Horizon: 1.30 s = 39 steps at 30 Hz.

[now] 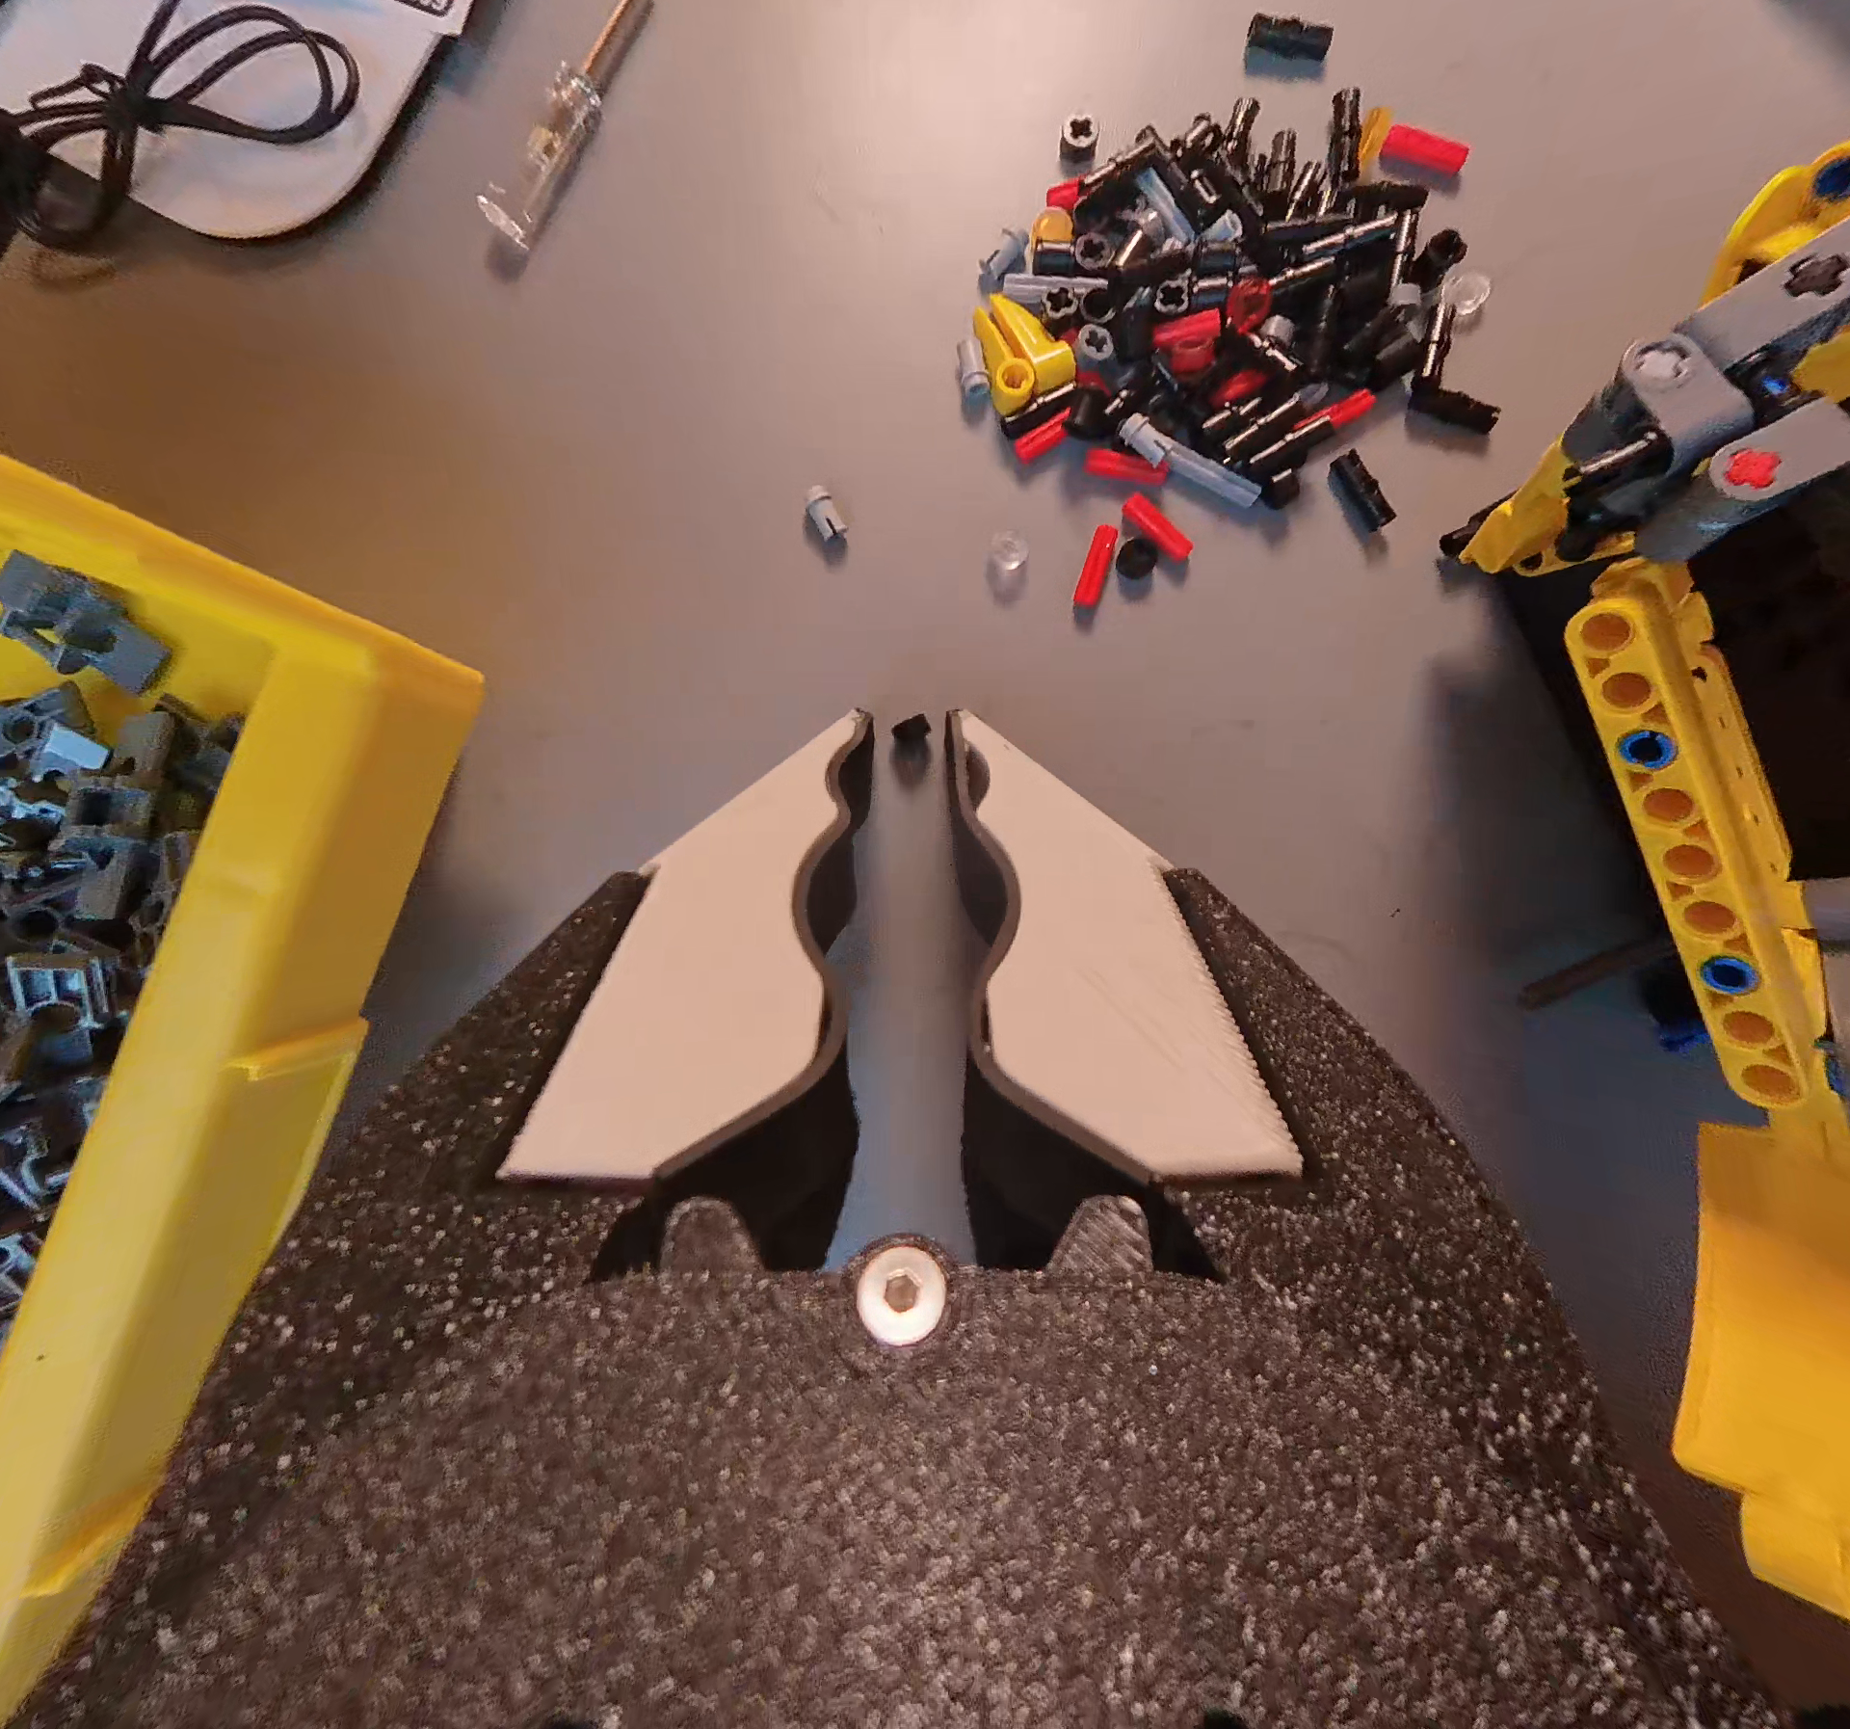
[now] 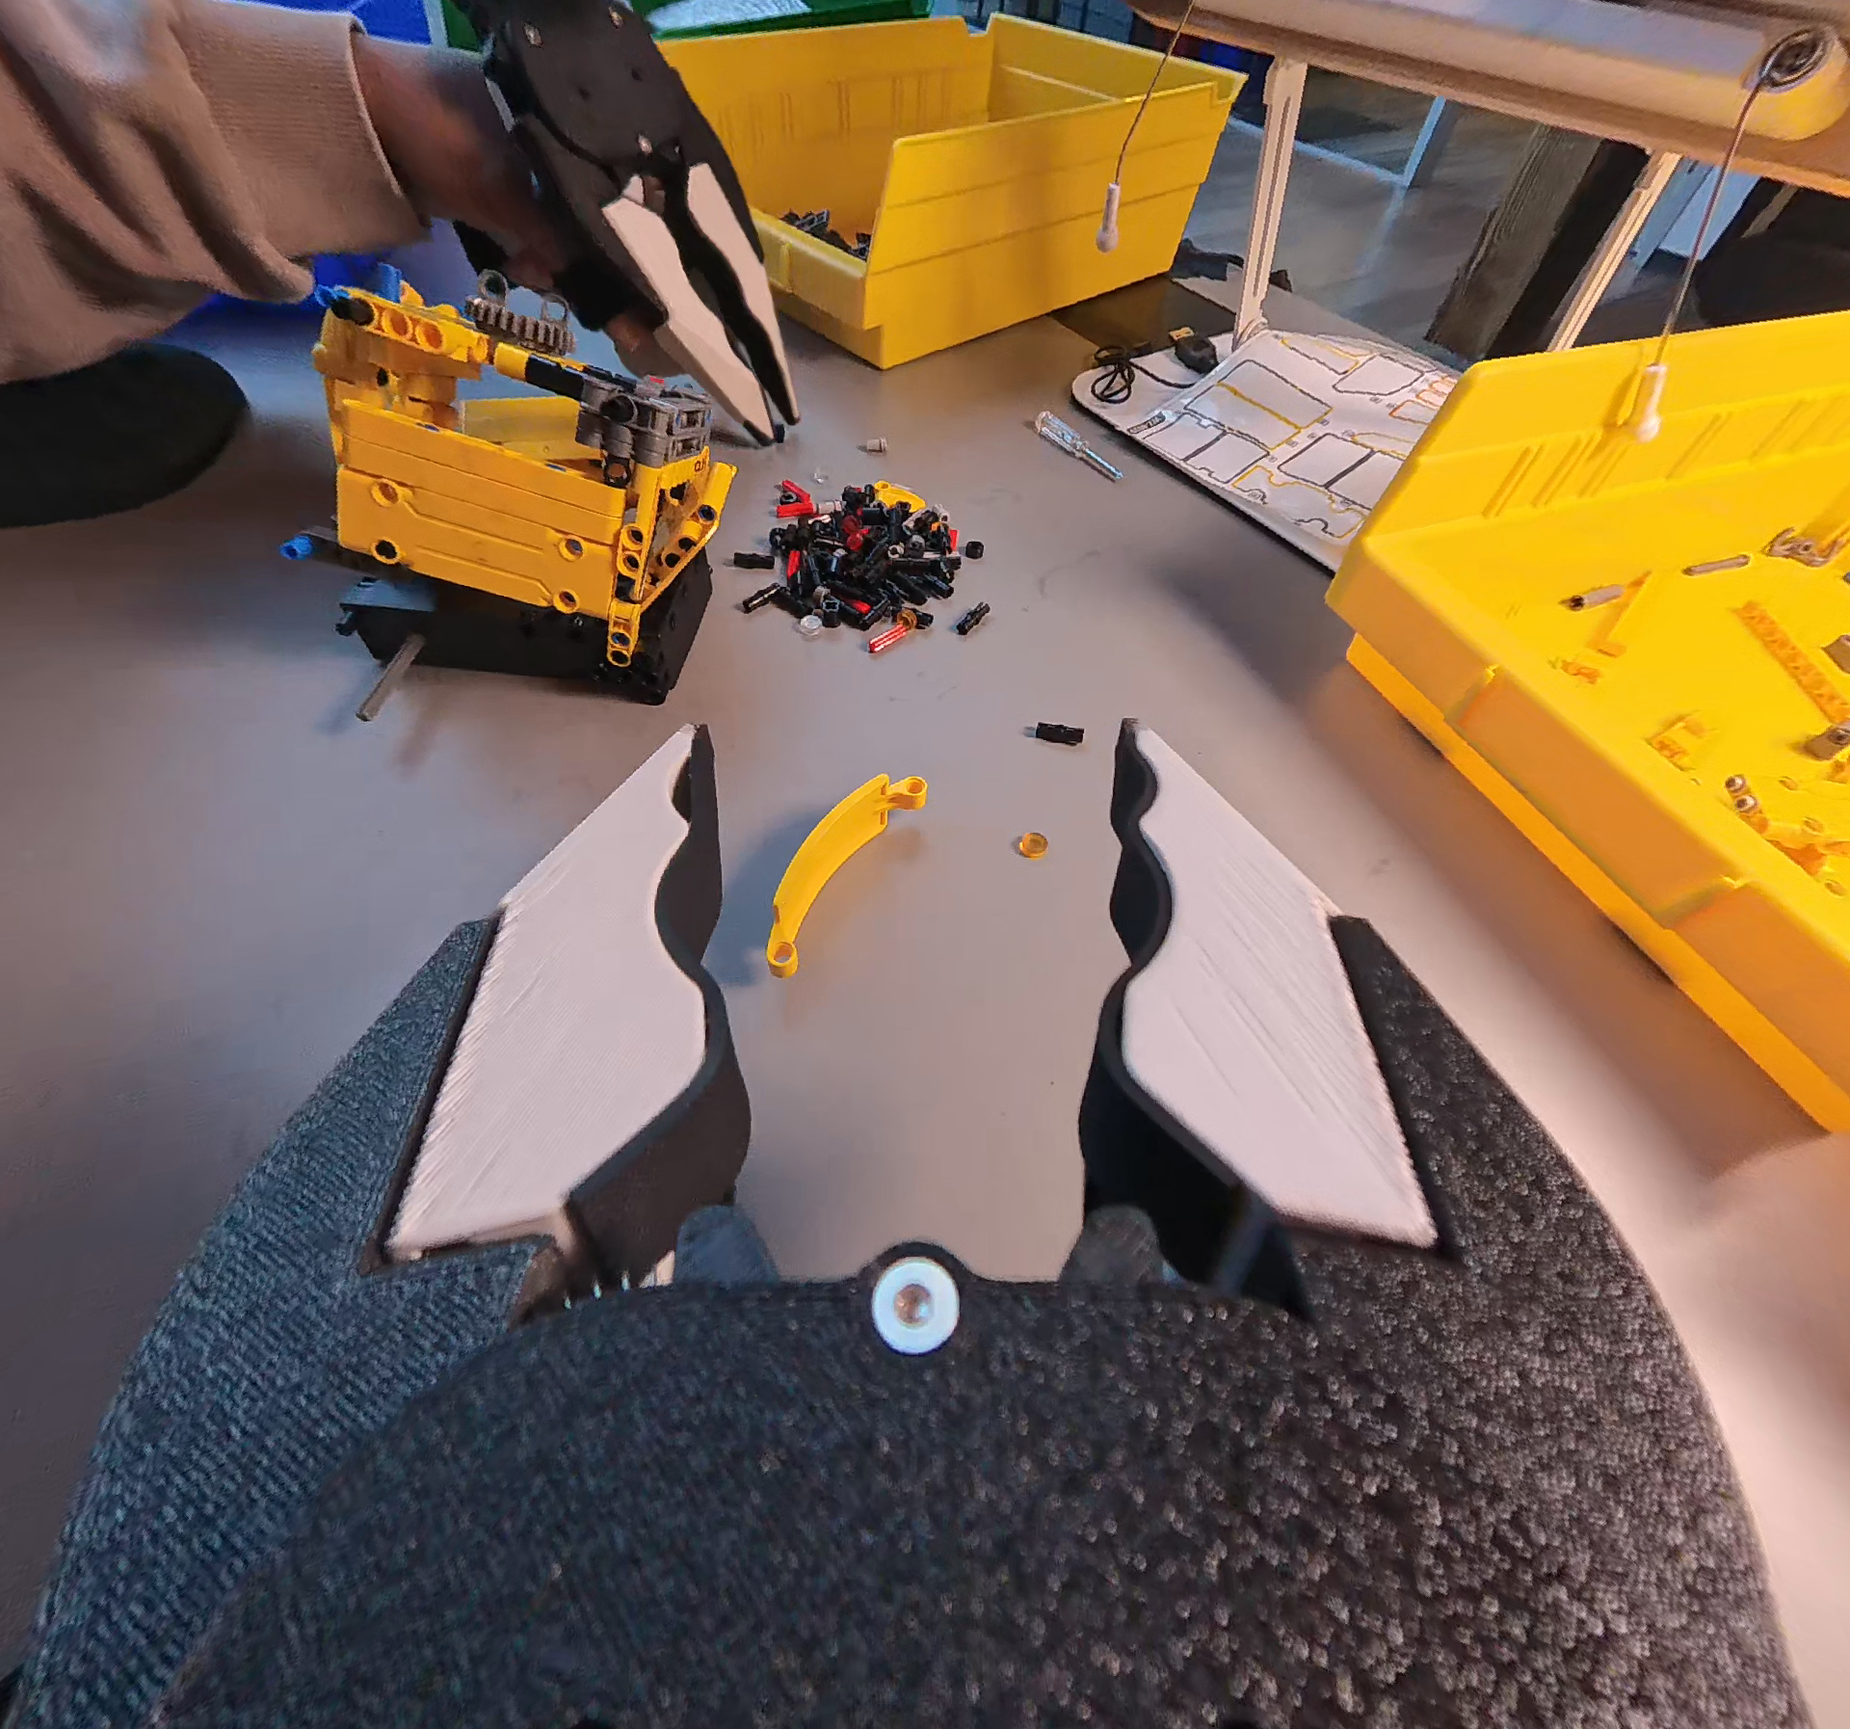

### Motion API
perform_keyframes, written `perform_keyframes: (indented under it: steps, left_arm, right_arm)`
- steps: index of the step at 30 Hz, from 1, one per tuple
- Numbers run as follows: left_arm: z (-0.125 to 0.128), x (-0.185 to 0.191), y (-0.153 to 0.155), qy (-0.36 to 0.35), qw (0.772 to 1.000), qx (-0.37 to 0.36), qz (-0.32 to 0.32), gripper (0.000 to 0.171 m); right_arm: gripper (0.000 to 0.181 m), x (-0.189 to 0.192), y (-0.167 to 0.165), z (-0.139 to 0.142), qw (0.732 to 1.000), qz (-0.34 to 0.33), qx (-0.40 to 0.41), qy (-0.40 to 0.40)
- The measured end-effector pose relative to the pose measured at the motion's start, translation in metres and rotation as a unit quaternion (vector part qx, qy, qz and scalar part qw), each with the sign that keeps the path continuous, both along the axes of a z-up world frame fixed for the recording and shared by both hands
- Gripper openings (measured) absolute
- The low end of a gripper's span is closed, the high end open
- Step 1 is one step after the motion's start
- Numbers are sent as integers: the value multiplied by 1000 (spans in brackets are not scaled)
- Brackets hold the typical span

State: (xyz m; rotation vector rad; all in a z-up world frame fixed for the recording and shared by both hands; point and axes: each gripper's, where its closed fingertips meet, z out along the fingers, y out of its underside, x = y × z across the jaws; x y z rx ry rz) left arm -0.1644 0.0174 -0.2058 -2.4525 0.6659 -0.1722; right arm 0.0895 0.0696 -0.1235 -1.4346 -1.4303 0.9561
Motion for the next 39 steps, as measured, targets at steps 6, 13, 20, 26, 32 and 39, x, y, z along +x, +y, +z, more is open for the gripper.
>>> perform_keyframes:
  steps: [6, 13, 20, 26, 32, 39]
  left_arm:
    - [7, 16, 11, -8, 1000, 15, -21, 7]
    - [20, 57, 38, -44, 996, 56, -55, 17]
    - [16, 1, 53, -37, 992, 71, 97, 24]
    - [3, 8, 50, -27, 995, 58, 73, 0]
    - [22, 45, 58, -64, 995, 74, 16, 0]
    - [41, 72, 59, -97, 990, 97, -20, 14]
  right_arm:
    - [77, 0, -1, -1, 1000, 3, 2, -2]
    - [76, -1, -5, -5, 1000, 12, 9, -11]
    - [73, -1, -8, -5, 1000, 20, 17, -13]
    - [73, -1, -9, -8, 999, 22, 30, -23]
    - [72, -2, -9, -10, 999, 21, 29, -26]
    - [72, -1, -8, -9, 999, 20, 32, -26]
